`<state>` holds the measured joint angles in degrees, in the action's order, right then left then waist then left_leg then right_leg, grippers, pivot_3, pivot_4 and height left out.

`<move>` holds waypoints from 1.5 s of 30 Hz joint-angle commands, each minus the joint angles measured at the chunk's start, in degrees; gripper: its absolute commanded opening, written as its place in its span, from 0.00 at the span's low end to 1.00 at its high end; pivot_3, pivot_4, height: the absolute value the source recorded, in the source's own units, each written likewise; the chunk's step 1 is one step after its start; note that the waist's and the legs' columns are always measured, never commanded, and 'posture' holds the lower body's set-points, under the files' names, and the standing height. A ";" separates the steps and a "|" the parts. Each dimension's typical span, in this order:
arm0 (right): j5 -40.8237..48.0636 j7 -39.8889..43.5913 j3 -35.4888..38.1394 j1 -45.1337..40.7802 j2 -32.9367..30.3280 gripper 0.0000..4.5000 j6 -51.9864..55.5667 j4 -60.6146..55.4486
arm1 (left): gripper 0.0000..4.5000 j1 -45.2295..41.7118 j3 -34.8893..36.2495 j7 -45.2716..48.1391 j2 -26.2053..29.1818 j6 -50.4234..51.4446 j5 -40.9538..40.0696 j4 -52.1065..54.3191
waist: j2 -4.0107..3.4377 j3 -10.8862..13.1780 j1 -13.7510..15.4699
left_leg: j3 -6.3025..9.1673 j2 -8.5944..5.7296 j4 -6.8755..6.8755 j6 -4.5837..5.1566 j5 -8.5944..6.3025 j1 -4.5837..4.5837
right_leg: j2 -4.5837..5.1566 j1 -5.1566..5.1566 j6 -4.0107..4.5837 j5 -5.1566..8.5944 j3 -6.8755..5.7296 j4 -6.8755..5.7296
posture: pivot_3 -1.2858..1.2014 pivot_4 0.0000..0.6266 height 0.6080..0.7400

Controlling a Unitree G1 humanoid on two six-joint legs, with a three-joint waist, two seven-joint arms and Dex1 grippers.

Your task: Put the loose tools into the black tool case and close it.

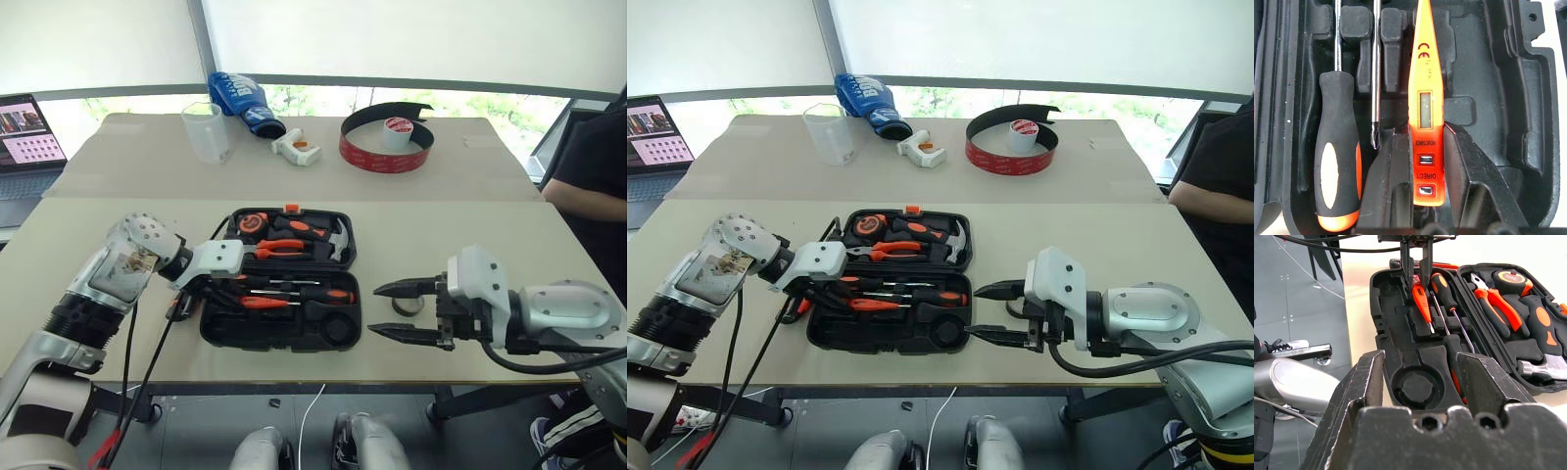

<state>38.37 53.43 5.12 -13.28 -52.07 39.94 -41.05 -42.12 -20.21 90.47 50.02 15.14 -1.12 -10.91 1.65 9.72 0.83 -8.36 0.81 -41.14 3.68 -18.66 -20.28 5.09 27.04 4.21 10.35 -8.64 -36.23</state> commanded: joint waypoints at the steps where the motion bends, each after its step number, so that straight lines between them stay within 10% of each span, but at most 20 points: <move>1: 0.22 -0.53 0.47 -0.88 0.25 0.73 -1.32 -0.70 | 0.09 0.11 0.24 0.54 2.04 -0.48 1.30 0.20 | 0.00 0.00 -0.03 | 0.00 0.00 0.00 0.00 0.00 0.00 | 0.00 0.00 0.00 0.00 0.00 0.00 | 0.52 0.24 0.90; 9: 0.14 -0.17 0.29 -0.47 0.05 0.73 -1.73 -0.93 | 0.09 1.10 0.41 -0.50 1.77 -0.91 1.89 -0.21 | 0.00 0.00 -0.04 | 0.00 0.00 -0.03 0.00 0.00 0.02 | 0.00 -0.01 0.00 0.00 0.01 -0.03 | 0.52 0.24 0.90; 16: 0.24 0.33 0.47 -0.15 -0.25 0.73 -1.94 -0.85 | 0.69 0.62 5.01 2.00 3.94 5.00 -6.72 3.93 | 0.00 0.00 -0.06 | 0.01 0.01 -0.06 0.00 0.00 -0.01 | 0.00 -0.01 0.00 0.00 0.00 -0.03 | 0.52 0.24 0.90; 23: 0.08 0.68 0.55 0.22 -0.34 0.73 -2.12 -0.72 | 0.69 -0.22 7.73 0.78 4.14 6.23 -9.30 2.47 | 0.00 0.00 -0.01 | 0.03 0.00 -0.12 0.02 -0.01 -0.01 | 0.00 -0.02 0.00 0.00 0.00 -0.04 | 0.52 0.24 0.90; 32: -0.01 0.79 0.57 0.08 -0.55 0.73 -1.96 -0.62 | 0.01 0.81 5.94 -3.26 -1.32 2.62 -6.49 -0.65 | 0.01 0.00 0.23 | 0.03 0.00 -0.17 0.05 -0.03 -0.02 | 0.00 -0.05 -0.01 -0.01 -0.01 -0.03 | 0.52 0.24 0.90; 45: 0.25 0.03 0.65 0.89 -0.44 0.73 -1.53 -1.33 | 0.01 6.48 6.69 -5.86 -1.79 2.66 -5.91 0.26 | 0.00 0.00 0.01 | 0.03 0.01 -0.17 0.05 -0.03 0.00 | 0.01 -0.06 0.00 -0.01 0.00 -0.04 | 0.52 0.24 0.90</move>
<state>38.32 53.69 4.81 -12.46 -52.07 39.29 -41.05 -37.46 -14.10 85.18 47.47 17.55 -6.85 -11.93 1.65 9.72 0.84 -8.33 0.81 -41.30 3.73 -18.69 -20.26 5.11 26.98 4.20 10.34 -8.64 -36.28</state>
